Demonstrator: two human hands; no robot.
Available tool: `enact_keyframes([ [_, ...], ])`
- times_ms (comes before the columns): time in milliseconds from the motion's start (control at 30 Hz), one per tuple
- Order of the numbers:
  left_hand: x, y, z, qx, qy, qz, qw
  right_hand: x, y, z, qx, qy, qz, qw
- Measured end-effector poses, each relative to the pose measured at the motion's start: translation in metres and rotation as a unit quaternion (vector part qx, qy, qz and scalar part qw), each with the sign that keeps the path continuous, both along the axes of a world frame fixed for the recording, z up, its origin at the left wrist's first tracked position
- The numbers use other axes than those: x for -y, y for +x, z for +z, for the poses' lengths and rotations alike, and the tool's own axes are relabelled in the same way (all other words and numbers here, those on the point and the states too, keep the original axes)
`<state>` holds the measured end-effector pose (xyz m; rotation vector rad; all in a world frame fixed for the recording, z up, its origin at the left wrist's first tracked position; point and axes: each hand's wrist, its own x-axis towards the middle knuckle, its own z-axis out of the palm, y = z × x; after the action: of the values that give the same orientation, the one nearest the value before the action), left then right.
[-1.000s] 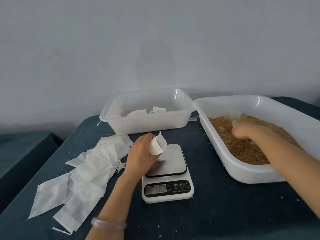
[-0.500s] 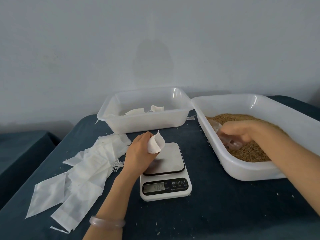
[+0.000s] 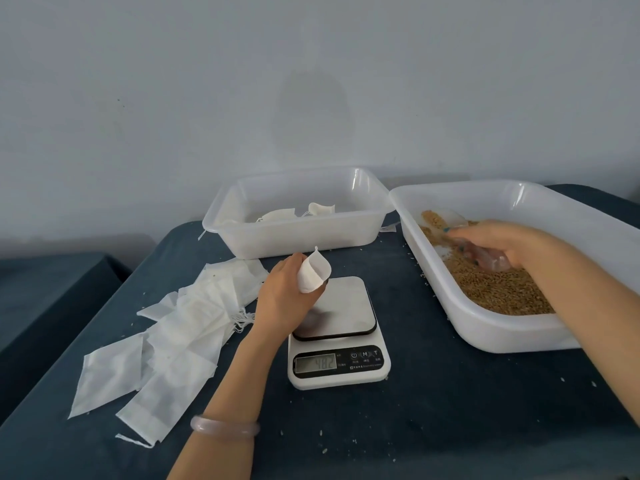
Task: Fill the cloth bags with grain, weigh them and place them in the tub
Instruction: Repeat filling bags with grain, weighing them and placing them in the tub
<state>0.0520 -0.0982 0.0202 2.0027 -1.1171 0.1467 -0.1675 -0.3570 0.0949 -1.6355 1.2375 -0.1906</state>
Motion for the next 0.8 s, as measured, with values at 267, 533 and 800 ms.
enact_keyframes([
  [267,-0.003,-0.005,0.004,-0.054,-0.018,-0.006,0.998,-0.002,-0.002,-0.002,-0.103,-0.203,0.028,0.973],
  [533,-0.005,-0.01,0.007,-0.078,-0.02,-0.055,0.995,-0.008,-0.014,0.004,-0.078,-0.137,0.014,0.987],
  [800,-0.005,-0.01,0.005,-0.087,-0.02,-0.067,0.994,-0.017,-0.013,0.004,-0.065,-0.161,0.002,0.985],
])
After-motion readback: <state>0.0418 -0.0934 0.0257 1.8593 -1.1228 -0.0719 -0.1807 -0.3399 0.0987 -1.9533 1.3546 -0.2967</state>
